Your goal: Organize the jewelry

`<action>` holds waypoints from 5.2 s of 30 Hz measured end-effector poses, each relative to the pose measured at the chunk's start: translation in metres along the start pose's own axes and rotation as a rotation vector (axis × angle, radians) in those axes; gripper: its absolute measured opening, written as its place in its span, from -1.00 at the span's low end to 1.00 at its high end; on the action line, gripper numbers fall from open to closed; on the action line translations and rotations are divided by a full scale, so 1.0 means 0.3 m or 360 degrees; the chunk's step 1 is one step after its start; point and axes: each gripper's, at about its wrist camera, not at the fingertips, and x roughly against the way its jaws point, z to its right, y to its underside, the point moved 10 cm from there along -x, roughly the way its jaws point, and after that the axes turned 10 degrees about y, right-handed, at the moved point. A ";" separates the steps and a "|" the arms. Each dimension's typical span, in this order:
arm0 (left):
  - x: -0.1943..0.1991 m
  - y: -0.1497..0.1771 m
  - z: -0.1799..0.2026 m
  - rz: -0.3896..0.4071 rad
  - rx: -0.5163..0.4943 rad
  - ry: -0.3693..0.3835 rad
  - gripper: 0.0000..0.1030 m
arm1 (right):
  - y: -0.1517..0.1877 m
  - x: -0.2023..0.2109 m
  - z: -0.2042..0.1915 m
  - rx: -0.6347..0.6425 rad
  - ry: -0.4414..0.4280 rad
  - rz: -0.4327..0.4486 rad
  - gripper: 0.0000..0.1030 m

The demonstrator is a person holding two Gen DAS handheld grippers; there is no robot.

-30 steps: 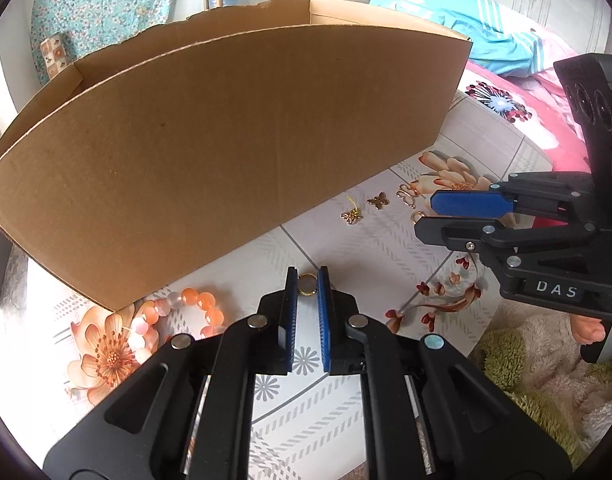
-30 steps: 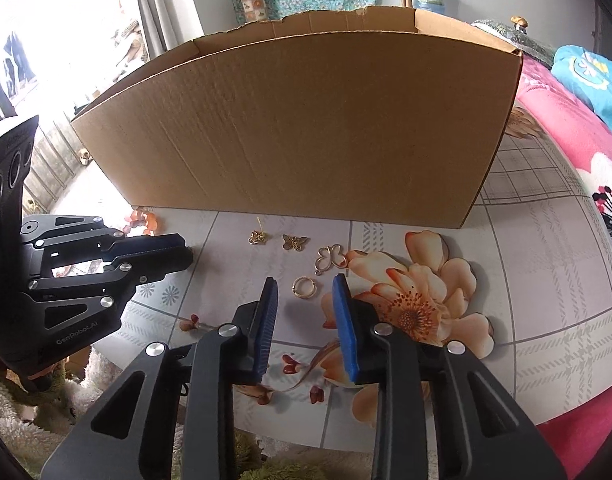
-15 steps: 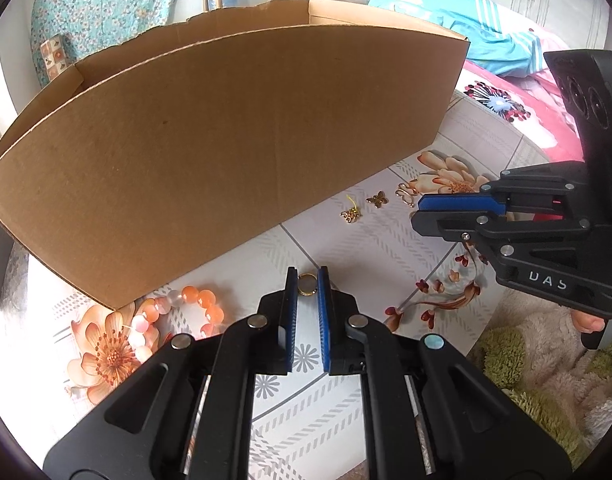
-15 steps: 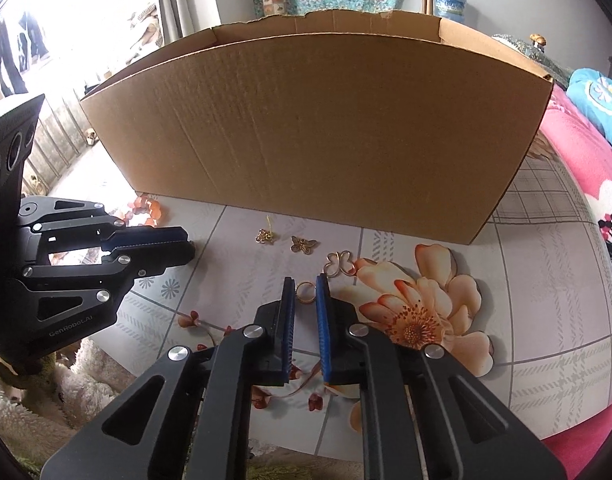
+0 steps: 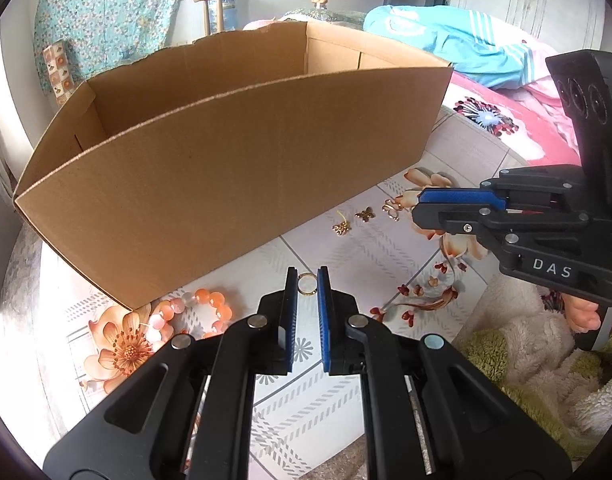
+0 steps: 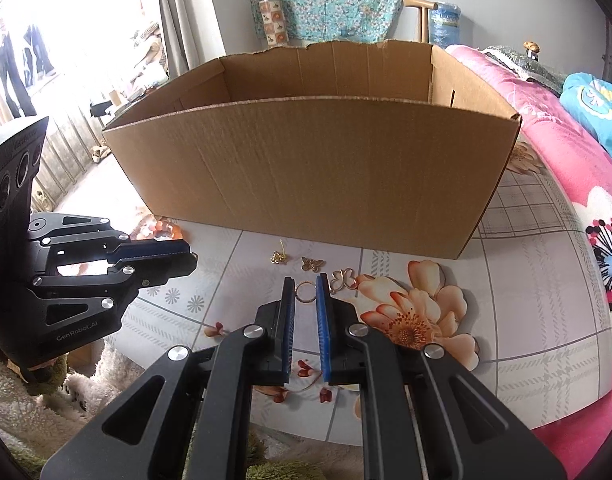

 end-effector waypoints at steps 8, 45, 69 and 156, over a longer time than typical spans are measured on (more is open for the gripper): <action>0.155 -0.134 0.040 0.0207 -0.0021 0.0137 -0.83 | -0.129 0.132 -0.017 -0.0051 -0.0102 0.0186 -0.79; -0.048 -0.465 -0.220 0.0112 0.0282 -0.0090 -0.47 | -0.452 -0.126 0.105 -0.0229 0.0034 0.0071 -0.71; 0.179 -0.426 -0.128 0.0309 0.0143 -0.0208 0.34 | -0.461 0.095 0.069 -0.0262 -0.0053 0.0291 -0.37; 0.046 -0.068 0.107 0.0180 0.0196 -0.0120 0.84 | 0.019 0.041 0.147 -0.0421 -0.0014 -0.0053 0.22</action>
